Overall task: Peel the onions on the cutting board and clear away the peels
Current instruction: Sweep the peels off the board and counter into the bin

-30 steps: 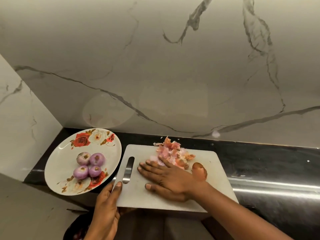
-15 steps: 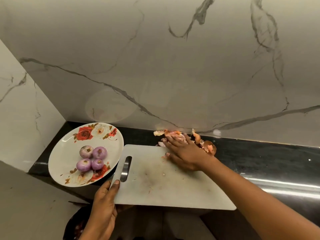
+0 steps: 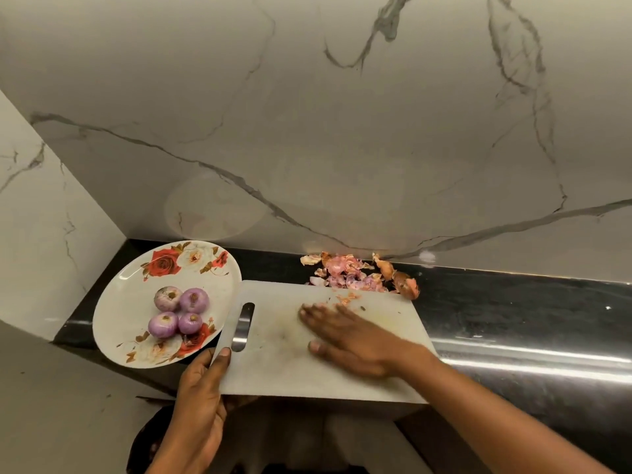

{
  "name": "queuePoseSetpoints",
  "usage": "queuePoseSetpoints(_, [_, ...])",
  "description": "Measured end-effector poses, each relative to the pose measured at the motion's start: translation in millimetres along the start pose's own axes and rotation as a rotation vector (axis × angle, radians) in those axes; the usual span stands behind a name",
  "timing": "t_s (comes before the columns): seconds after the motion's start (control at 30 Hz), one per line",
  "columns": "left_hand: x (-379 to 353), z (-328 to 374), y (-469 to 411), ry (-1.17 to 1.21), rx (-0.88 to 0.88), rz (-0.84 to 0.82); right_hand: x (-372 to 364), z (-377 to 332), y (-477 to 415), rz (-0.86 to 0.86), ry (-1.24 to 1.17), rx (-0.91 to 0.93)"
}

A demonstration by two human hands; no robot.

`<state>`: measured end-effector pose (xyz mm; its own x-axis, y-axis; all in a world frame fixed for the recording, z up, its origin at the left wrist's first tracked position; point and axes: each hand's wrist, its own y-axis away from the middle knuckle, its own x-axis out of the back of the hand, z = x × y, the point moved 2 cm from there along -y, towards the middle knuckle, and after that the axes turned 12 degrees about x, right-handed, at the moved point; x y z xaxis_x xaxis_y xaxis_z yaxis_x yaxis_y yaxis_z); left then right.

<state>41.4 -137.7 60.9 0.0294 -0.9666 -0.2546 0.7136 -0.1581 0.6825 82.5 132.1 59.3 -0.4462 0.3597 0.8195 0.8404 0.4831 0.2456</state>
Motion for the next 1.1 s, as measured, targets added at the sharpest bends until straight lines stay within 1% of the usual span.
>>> queuePoseSetpoints(0.1, [4,1,4,-0.002,0.015,-0.006,12,50,2,0.002,0.009,-0.169])
queuePoseSetpoints(0.2, [7,2,8,-0.01,0.016,-0.013,27,60,4,0.032,0.051,-0.24])
queuePoseSetpoints(0.27, [8,2,9,-0.003,0.012,-0.013,32,38,5,0.073,0.066,-0.181])
queuePoseSetpoints(0.33, [7,2,8,0.007,0.005,-0.006,27,-2,8,0.076,0.033,-0.032])
queuePoseSetpoints(0.43, [4,4,6,0.011,-0.015,-0.001,2,-59,13,-0.018,-0.012,0.194])
queuePoseSetpoints(0.5, [4,6,7,0.01,-0.028,0.004,-6,-65,11,-0.042,0.011,0.239])
queuePoseSetpoints(0.57, [7,9,8,0.015,-0.029,-0.001,-3,-40,4,-0.005,0.019,0.182])
queuePoseSetpoints(0.73, [19,8,12,0.002,0.011,0.035,11,57,9,0.089,-0.03,-0.195])
queuePoseSetpoints(0.8, [22,7,13,0.005,0.019,0.04,20,68,17,0.096,-0.003,-0.244])
queuePoseSetpoints(0.87, [25,7,13,0.017,0.018,0.053,28,56,27,0.12,0.019,-0.212])
queuePoseSetpoints(0.93, [25,8,11,0.037,0.013,0.053,32,27,39,0.13,0.025,-0.117])
queuePoseSetpoints(1.03, [22,11,11,0.055,-0.006,0.042,21,-26,60,0.044,-0.024,0.044])
queuePoseSetpoints(1.1, [21,15,11,0.067,-0.012,0.036,12,-44,69,-0.037,-0.03,0.119])
